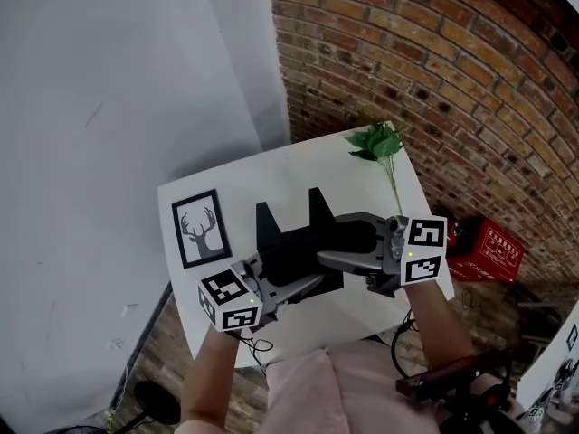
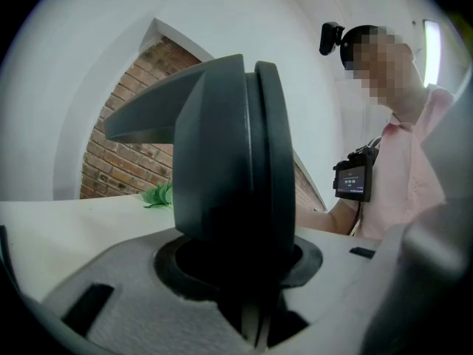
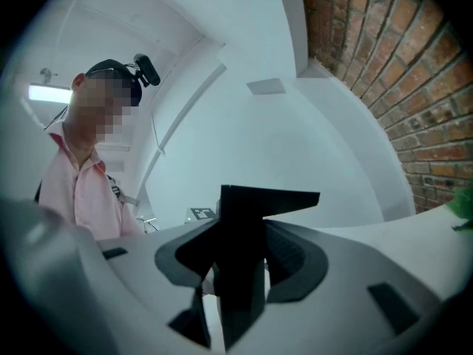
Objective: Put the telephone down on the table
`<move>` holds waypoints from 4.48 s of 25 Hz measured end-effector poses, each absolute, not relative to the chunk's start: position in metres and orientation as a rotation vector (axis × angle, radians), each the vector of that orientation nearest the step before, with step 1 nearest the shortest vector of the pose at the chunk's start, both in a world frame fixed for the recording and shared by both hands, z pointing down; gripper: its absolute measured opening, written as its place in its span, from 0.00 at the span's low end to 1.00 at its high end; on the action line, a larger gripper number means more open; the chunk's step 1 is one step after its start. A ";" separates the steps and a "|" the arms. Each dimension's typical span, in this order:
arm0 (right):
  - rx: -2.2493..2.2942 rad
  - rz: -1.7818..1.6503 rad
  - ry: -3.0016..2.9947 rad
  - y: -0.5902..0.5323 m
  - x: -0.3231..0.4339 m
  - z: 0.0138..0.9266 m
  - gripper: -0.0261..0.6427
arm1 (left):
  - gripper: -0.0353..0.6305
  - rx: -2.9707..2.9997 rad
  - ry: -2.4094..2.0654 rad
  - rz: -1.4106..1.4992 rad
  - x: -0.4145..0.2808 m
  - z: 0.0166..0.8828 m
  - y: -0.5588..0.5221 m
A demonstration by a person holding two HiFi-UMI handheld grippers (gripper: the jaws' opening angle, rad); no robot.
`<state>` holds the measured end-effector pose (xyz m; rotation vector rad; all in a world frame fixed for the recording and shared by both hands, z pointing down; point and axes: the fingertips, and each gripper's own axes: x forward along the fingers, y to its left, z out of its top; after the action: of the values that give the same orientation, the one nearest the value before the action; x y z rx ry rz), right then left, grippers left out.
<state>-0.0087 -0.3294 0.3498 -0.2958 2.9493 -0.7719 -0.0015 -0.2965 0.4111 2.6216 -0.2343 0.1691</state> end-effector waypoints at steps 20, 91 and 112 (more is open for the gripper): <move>-0.266 -1.163 2.869 -0.334 -0.003 0.456 0.31 | 0.30 2.349 -0.256 0.169 0.007 0.509 -0.287; -0.304 -1.700 2.790 -0.343 -0.008 0.568 0.47 | 0.77 2.071 -0.752 0.511 -0.039 0.597 -0.276; -1.066 -0.236 2.948 -0.375 0.007 0.307 0.06 | 0.06 2.451 -1.792 -0.054 -0.123 0.298 -0.352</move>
<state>0.0070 -0.3745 0.3066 -1.0662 2.9480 -0.2360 -0.1234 -0.3520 0.2978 2.4515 -1.7916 -0.0536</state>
